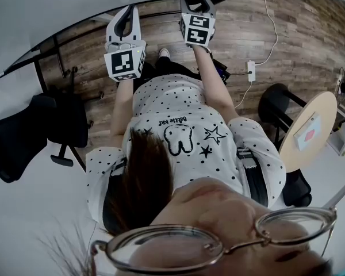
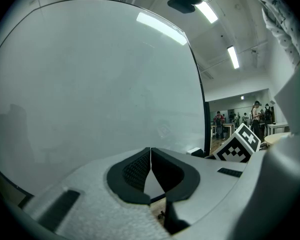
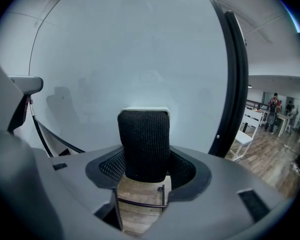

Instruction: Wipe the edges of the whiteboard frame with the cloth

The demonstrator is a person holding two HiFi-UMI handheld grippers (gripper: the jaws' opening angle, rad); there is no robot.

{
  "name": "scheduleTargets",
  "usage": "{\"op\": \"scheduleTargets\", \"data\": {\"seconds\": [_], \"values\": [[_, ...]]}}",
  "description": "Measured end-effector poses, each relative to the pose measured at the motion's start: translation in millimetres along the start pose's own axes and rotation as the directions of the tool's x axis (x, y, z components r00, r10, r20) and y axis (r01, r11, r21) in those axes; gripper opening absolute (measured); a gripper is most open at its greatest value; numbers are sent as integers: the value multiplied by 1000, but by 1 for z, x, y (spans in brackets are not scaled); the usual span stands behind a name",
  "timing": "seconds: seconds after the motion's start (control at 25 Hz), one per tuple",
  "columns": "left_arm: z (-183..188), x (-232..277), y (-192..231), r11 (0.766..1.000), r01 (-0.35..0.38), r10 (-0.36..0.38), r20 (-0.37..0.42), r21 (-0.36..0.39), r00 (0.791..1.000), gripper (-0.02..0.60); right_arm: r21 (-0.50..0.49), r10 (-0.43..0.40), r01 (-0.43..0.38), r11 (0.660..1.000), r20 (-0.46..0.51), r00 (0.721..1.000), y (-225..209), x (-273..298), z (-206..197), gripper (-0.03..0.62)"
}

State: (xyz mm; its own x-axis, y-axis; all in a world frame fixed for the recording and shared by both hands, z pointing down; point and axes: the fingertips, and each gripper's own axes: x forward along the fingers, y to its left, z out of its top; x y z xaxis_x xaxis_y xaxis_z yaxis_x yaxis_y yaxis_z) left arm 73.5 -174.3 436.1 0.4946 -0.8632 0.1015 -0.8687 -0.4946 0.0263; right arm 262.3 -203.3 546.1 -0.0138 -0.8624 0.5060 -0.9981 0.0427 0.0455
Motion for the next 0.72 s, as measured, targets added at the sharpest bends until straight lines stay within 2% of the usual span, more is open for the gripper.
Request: {"op": "scheduleTargets", "data": {"seconds": [0.12,0.36,0.72], "values": [[3,6,-12,1000,9,-9,-3,3,1000,20,-16,13,-13,1000,14,1000,-23,-3,1,239],[6,17,-31,1000,26,-26,-6,13,1000,20,-68,47,-45,997,27,999,-37,-4,3,239],[7,26,-37,999,37,-37,-8,14,999,20,-90,84,-81,993,35,996,-40,-3,4,238]]}}
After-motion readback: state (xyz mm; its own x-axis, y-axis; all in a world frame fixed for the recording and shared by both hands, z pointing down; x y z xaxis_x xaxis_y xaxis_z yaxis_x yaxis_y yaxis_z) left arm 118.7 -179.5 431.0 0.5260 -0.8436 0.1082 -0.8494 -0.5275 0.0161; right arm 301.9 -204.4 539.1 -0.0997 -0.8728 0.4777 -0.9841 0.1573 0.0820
